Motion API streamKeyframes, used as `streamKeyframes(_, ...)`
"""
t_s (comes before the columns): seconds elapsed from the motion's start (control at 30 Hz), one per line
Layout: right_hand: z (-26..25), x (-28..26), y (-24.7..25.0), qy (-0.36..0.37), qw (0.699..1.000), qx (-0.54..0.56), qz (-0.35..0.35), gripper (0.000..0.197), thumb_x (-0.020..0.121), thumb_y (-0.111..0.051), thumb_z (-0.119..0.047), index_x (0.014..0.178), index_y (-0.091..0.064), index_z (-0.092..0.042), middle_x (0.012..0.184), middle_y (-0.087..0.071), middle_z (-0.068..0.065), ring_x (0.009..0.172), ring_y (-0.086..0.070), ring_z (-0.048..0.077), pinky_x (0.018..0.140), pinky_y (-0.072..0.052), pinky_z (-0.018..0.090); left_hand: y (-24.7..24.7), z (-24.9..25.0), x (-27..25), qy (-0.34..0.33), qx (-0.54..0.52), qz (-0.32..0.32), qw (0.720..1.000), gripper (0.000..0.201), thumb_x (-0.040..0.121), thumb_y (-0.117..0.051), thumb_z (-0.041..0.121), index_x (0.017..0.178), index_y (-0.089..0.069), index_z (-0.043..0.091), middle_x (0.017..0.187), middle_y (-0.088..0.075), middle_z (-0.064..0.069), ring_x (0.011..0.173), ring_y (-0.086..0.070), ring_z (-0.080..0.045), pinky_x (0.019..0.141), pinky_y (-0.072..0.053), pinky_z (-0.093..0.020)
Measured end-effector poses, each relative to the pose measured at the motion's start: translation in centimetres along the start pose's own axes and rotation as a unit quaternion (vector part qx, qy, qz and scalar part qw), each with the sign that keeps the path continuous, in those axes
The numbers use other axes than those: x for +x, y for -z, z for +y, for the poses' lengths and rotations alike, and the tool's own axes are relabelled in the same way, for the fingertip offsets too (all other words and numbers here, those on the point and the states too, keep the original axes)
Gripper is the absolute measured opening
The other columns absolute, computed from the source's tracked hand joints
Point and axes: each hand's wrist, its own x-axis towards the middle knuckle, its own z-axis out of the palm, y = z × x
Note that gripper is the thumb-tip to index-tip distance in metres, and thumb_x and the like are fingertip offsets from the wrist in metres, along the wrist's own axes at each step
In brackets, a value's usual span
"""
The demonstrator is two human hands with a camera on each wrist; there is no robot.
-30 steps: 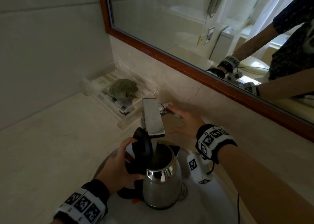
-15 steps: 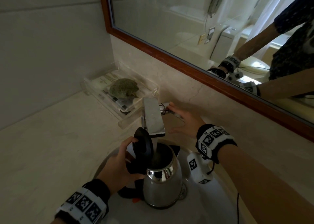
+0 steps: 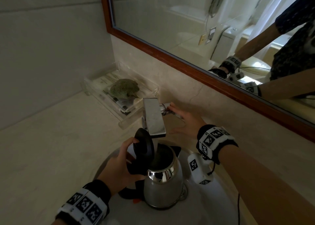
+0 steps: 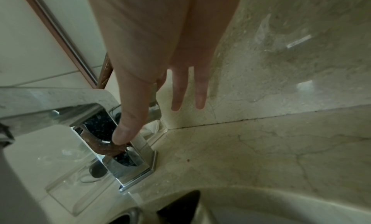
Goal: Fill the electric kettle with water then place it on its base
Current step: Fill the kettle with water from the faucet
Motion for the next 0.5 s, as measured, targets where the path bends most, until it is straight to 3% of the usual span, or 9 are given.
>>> streamKeyframes(0.2, -0.1, -0.12, 0.04, 0.0, 1.0, -0.003, -0.001, 0.093, 0.073, -0.077, -0.023, 0.147, -0.02, -0.023, 0.157, -0.014, -0.011, 0.142, -0.023, 0.009, 0.117, -0.023, 0.027, 0.0, 0.21, -0.04, 0.007, -0.005, -0.007, 1.0, 0.106, 0.059, -0.084, 0.019, 0.134, -0.01, 0.037, 0.088, -0.054, 0.014, 0.083, -0.06, -0.009, 0.074, -0.048, -0.017)
streamKeyframes(0.5, -0.25, -0.12, -0.01, -0.007, 1.0, 0.002, -0.006, 0.094, 0.073, -0.078, -0.023, 0.147, -0.02, -0.024, 0.157, -0.013, -0.012, 0.144, -0.02, 0.009, 0.119, -0.022, 0.03, 0.06, 0.26, -0.06, -0.001, 0.008, -0.003, 1.0, 0.105, 0.06, -0.084, 0.02, 0.134, -0.011, 0.036, 0.085, -0.054, 0.015, 0.078, -0.06, -0.006, 0.067, -0.045, -0.011)
